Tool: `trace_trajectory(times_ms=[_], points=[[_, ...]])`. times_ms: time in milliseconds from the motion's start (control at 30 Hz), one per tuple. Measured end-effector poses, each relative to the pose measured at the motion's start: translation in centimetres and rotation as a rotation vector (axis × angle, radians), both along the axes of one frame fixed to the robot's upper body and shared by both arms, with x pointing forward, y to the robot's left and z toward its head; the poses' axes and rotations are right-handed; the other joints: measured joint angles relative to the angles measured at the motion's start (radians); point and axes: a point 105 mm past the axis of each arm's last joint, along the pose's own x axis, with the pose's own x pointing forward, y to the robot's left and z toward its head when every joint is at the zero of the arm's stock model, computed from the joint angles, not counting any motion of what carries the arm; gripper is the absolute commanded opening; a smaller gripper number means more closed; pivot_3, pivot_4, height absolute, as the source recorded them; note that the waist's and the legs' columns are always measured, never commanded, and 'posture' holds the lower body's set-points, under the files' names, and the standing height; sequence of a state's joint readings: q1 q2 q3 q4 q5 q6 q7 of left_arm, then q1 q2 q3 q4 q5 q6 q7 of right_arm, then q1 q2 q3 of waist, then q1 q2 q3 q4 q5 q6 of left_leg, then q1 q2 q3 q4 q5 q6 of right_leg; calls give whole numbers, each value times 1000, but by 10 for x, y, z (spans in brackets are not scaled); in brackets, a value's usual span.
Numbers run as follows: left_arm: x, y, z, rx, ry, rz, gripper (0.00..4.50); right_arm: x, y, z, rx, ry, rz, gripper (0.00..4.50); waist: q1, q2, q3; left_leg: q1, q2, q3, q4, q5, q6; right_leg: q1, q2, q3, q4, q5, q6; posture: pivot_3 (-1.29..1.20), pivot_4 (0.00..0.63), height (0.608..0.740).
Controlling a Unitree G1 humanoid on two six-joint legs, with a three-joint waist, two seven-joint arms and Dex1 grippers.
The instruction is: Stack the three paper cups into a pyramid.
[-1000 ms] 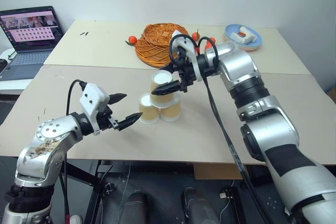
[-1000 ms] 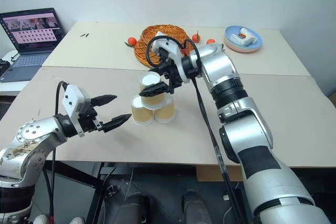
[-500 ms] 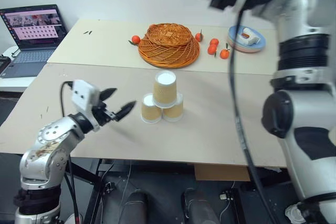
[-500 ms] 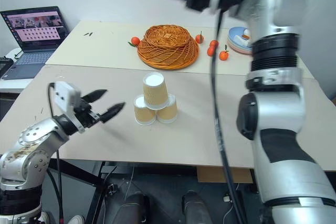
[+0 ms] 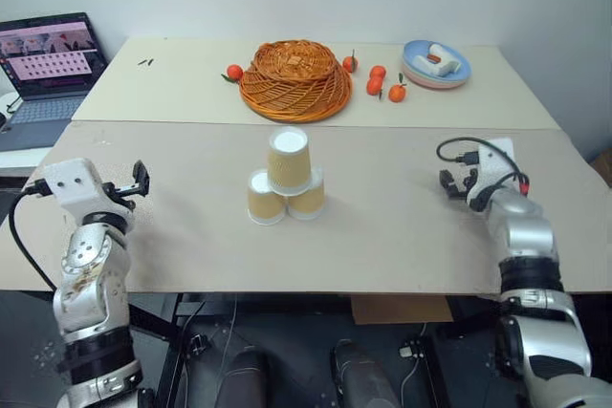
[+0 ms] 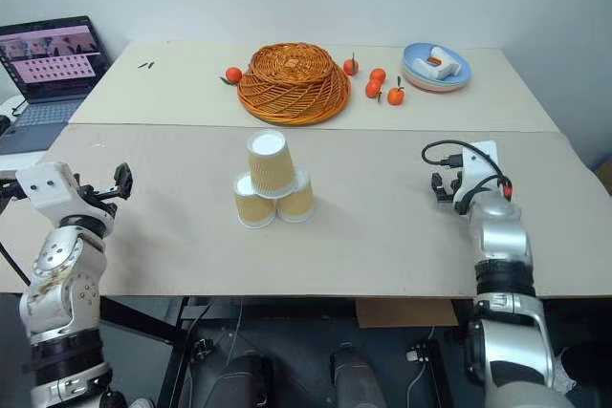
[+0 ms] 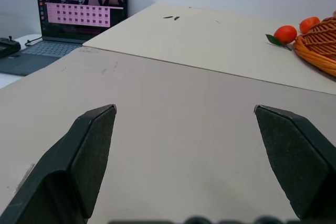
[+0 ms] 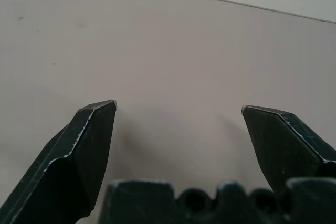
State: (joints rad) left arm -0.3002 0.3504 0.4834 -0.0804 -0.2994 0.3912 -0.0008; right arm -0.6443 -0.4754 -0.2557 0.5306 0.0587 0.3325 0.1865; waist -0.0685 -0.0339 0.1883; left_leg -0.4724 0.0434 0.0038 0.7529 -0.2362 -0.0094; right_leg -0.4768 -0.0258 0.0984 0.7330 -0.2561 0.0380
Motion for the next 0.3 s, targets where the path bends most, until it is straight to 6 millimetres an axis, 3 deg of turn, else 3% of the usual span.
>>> trace_trajectory(times_ms=[100, 300], points=[[6, 4, -6, -12, 3, 21, 4500, -3, 2, 2, 11, -53, -14, 4485, -1, 0, 0, 0, 1, -1, 2, 0, 0, 1, 1, -1, 0, -1, 2, 0, 150, 671], [15, 9, -10, -1, -7, 56, 4500, -10, 25, -23, 86, -45, 6, 4485, 0, -1, 0, -1, 1, -1, 2, 0, 0, 1, 1, -1, 0, 0, 1, 0, 150, 671]])
